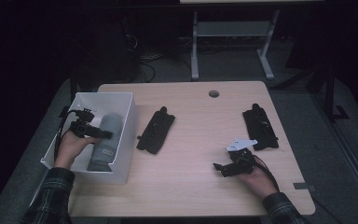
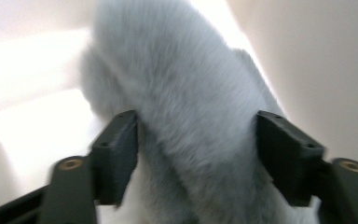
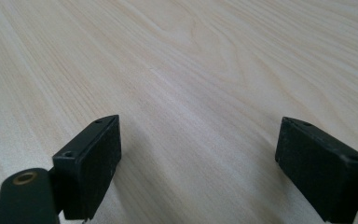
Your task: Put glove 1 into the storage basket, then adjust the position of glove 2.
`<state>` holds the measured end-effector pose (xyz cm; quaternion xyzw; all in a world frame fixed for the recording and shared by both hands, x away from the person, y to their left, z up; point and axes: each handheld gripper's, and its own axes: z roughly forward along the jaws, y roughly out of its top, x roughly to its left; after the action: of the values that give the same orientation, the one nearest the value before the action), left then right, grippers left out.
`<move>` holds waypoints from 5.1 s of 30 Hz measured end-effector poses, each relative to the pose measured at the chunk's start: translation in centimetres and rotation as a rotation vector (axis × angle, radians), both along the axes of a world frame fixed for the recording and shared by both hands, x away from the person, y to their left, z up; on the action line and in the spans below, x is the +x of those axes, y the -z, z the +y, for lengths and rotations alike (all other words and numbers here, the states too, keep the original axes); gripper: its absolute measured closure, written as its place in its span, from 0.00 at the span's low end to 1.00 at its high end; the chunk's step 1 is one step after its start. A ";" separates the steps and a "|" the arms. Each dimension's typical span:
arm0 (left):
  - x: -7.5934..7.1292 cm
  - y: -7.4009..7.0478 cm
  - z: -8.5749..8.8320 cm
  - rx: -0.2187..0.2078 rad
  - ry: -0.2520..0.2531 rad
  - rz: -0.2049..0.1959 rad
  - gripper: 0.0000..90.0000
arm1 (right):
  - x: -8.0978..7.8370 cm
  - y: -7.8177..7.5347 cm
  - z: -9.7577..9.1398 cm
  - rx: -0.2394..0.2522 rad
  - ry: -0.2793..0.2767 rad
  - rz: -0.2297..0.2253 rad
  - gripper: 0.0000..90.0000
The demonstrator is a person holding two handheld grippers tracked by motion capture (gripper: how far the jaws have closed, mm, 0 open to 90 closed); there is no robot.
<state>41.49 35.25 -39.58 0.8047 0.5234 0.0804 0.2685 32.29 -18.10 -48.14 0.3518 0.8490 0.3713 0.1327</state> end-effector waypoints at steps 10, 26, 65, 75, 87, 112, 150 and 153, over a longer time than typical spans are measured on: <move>-0.4 -4.3 -0.7 -0.037 0.019 -0.107 0.24 | 0.0 0.0 0.0 0.000 0.000 0.000 0.16; -1.9 -9.0 -6.8 -0.109 0.176 -0.200 0.18 | 0.0 0.0 0.0 0.000 0.001 0.000 0.16; -7.4 -1.6 -22.3 -0.117 0.438 -0.177 0.14 | 0.0 0.0 0.0 0.001 0.002 -0.001 0.16; -8.4 2.3 -21.9 -0.091 0.440 -0.211 0.15 | -0.1 0.0 0.1 0.001 0.005 0.005 0.16; -10.0 7.0 -21.4 -0.021 0.457 -0.199 0.15 | -0.1 0.0 0.1 -0.001 0.004 0.006 0.16; -10.9 8.2 -20.6 -0.067 0.541 -0.289 0.14 | 3.4 -4.1 -9.8 0.011 0.266 -0.082 1.00; -10.8 8.1 -20.5 -0.066 0.554 -0.285 0.14 | 6.6 -1.7 -11.8 -0.069 0.269 0.025 1.00; -10.8 8.1 -20.5 -0.066 0.555 -0.285 0.14 | 6.3 -1.8 -11.3 -0.079 0.240 0.037 1.00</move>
<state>30.68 14.79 -47.72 0.8882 0.2432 0.0992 0.3769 38.63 -29.43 -46.29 0.4523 0.8170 0.3123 0.1743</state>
